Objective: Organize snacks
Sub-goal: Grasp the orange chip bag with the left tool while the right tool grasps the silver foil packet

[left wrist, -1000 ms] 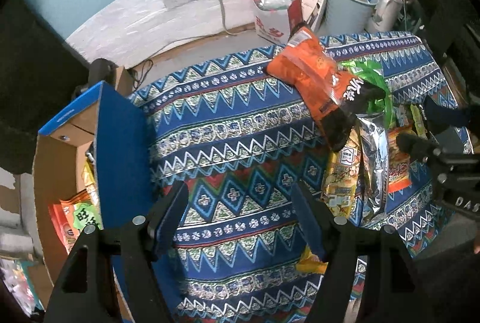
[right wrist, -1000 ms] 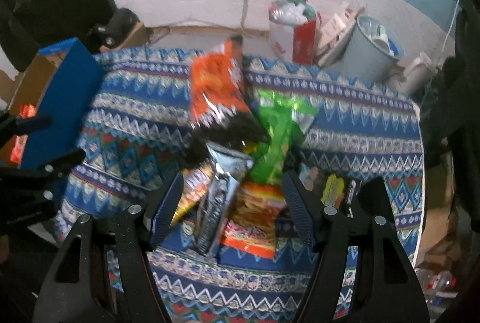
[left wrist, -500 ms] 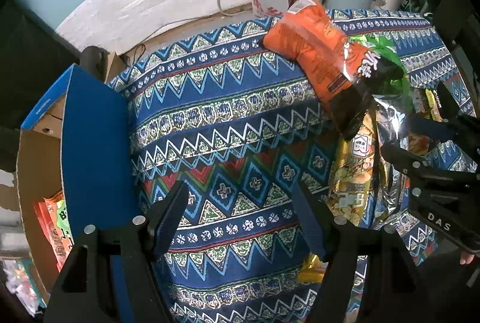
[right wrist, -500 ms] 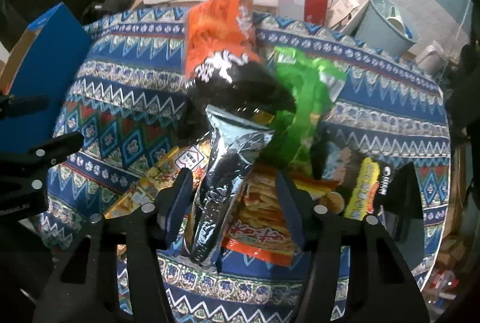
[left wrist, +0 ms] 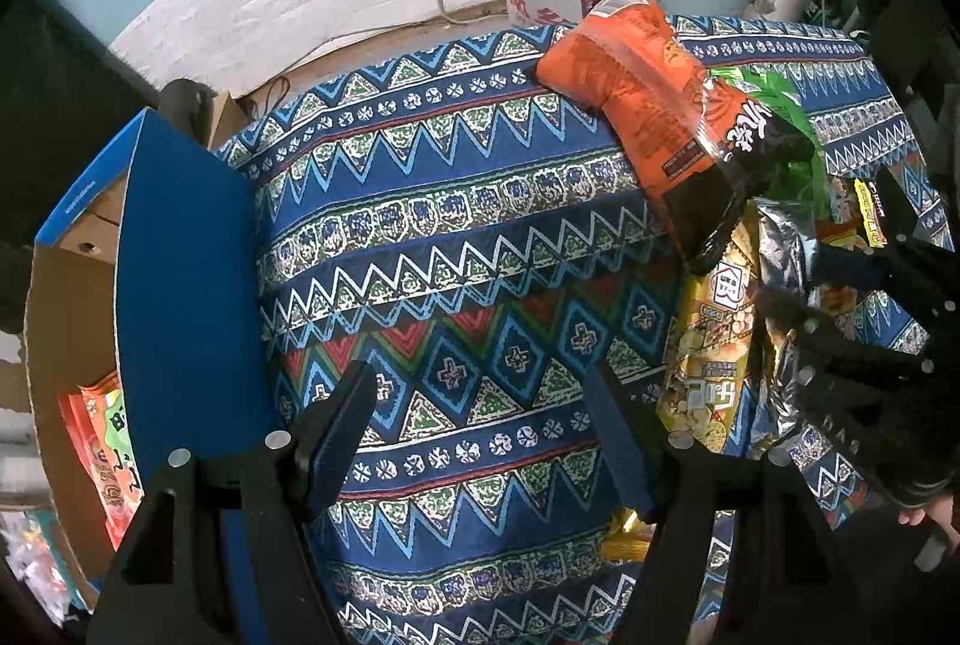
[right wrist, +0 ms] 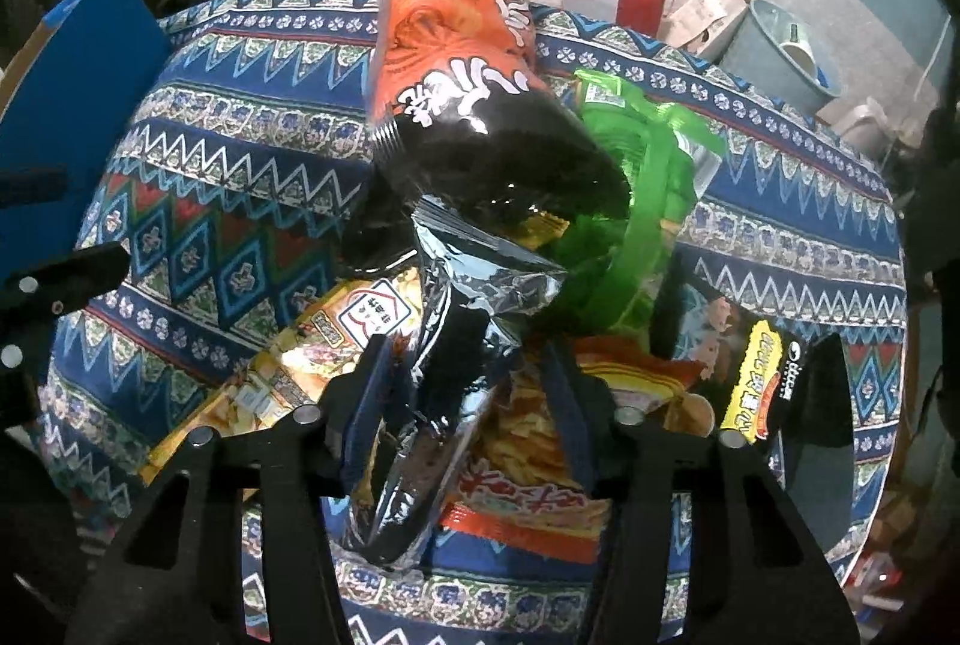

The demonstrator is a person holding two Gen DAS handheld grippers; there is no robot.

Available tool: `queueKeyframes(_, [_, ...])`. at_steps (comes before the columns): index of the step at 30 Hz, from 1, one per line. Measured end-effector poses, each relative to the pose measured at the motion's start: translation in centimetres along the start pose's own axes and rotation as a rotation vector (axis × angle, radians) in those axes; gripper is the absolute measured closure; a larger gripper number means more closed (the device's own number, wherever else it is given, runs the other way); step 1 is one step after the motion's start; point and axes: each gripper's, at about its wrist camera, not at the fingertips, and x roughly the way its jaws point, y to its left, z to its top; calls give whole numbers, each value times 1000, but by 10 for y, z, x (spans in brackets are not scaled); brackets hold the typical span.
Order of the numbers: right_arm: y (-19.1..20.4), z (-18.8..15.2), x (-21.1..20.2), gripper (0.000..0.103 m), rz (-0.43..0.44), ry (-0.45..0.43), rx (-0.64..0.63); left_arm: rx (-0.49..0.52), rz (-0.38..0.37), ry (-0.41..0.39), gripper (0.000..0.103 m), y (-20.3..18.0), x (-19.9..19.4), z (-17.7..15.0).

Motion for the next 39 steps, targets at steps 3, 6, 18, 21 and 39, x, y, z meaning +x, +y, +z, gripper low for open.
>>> queueKeyframes(3, [-5, 0, -3, 75, 28, 0, 21, 2, -1, -3, 30, -2, -1, 1])
queueKeyframes(6, [-11, -1, -11, 79, 39, -9, 42, 6, 0, -10, 30, -4, -5, 1])
queueKeyframes(18, [-45, 9, -52, 82, 56, -97, 113, -26, -25, -20, 30, -7, -9, 17])
queueKeyframes(21, [-53, 15, -57, 82, 51, -113, 121, -55, -46, -32, 25, -6, -12, 25])
queueKeyframes(39, [-101, 43, -46, 82, 11, -142, 150, -240, -193, -16, 22, -24, 12, 93])
